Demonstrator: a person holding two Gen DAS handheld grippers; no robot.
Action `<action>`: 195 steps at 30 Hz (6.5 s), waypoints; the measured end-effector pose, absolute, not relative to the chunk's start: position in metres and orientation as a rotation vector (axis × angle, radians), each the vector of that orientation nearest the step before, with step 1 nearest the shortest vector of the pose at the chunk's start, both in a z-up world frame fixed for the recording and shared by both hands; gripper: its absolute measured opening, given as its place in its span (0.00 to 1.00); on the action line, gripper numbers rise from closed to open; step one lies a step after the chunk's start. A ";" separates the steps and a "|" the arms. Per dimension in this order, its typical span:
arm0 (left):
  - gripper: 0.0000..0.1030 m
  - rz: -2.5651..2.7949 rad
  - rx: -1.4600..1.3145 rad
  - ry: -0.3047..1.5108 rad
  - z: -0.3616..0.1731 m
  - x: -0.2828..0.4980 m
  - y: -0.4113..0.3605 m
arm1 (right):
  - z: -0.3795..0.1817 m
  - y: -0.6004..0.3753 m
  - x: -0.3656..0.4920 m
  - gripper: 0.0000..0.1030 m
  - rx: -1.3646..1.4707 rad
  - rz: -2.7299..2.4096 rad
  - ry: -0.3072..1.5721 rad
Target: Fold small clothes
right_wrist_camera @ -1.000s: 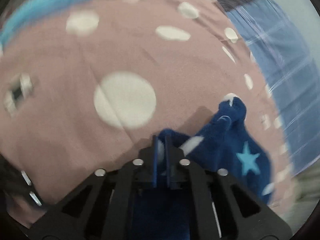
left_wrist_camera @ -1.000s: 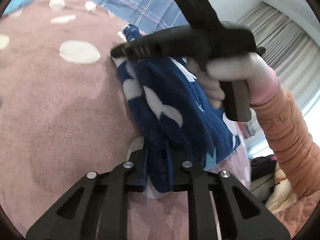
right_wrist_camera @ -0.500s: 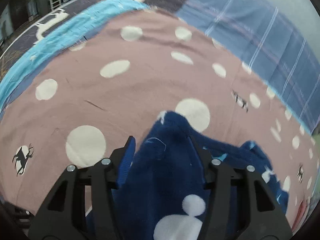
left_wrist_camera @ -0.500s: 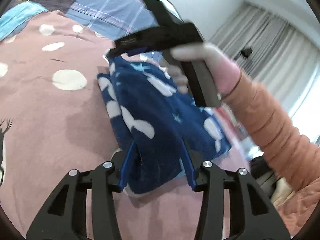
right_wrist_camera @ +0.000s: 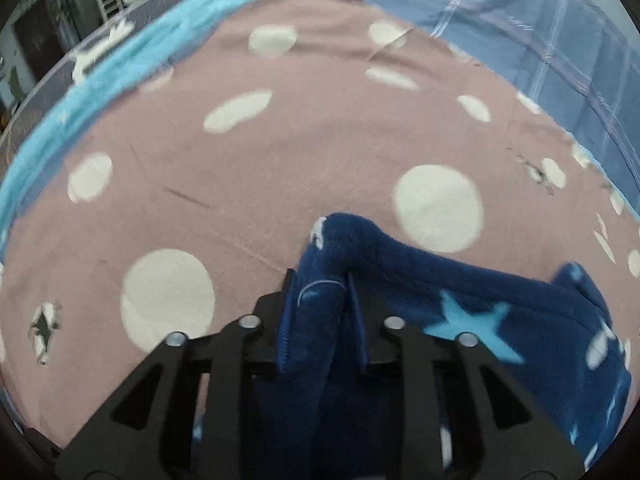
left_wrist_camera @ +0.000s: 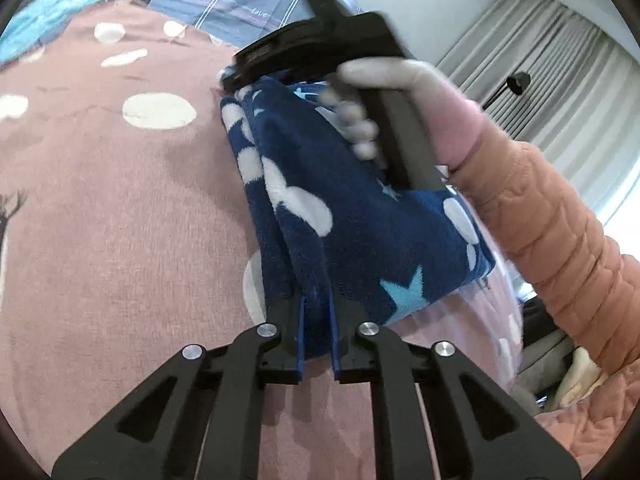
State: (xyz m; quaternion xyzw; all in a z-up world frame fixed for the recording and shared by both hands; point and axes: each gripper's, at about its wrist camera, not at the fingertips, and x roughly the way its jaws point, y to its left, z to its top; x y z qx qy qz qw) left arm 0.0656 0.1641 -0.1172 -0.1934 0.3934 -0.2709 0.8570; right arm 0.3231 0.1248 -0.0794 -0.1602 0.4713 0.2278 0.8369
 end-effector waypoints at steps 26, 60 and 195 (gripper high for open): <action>0.41 -0.360 -0.120 0.792 -0.098 0.055 0.111 | -0.096 -0.134 0.100 0.41 0.172 0.242 0.764; 0.51 -0.384 -0.203 0.769 -0.099 0.102 0.098 | -0.084 -0.117 0.156 0.46 0.138 0.195 0.859; 0.57 -0.745 0.029 0.718 0.027 0.214 -0.198 | -0.143 -0.352 0.090 0.25 0.934 0.506 0.643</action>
